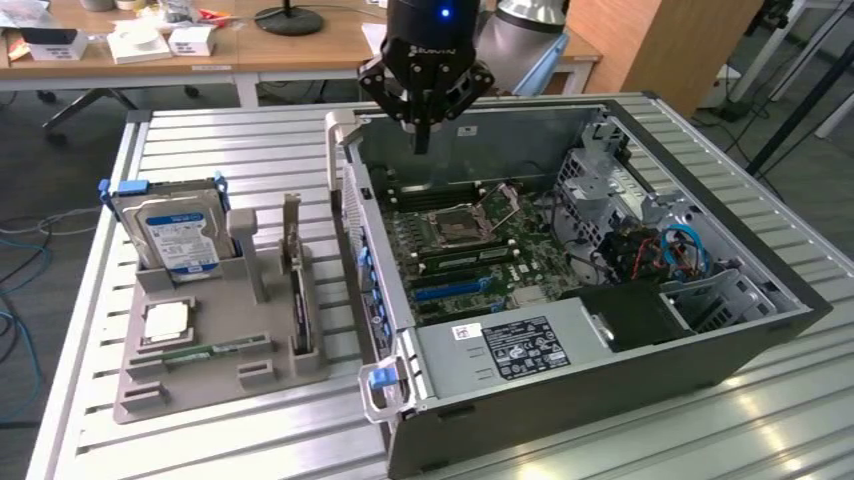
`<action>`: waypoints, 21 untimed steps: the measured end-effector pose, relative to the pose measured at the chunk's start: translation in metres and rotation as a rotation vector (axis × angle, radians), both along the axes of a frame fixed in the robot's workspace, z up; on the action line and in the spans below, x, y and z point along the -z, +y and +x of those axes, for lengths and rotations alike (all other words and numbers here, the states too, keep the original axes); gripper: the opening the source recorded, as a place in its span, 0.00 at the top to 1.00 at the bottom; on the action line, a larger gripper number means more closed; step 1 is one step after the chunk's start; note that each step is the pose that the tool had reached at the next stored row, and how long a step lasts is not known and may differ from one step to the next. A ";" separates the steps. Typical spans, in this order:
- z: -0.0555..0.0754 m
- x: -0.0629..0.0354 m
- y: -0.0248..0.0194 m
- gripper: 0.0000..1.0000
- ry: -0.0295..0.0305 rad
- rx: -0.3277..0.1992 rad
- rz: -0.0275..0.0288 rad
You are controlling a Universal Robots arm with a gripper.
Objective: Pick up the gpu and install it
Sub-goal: 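Reach for the gpu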
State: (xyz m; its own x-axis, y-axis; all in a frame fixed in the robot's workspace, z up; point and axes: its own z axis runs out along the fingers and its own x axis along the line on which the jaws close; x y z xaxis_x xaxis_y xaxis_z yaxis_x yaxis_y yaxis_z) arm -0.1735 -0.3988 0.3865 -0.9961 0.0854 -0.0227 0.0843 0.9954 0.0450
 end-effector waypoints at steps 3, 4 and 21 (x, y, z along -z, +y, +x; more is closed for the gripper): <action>-0.004 0.0021 0.0000 0.90 0.0034 0.001 -0.0007; -0.005 0.0026 0.0000 0.90 0.0047 0.001 -0.0007; -0.041 0.0113 0.0000 0.90 0.0156 0.006 -0.0008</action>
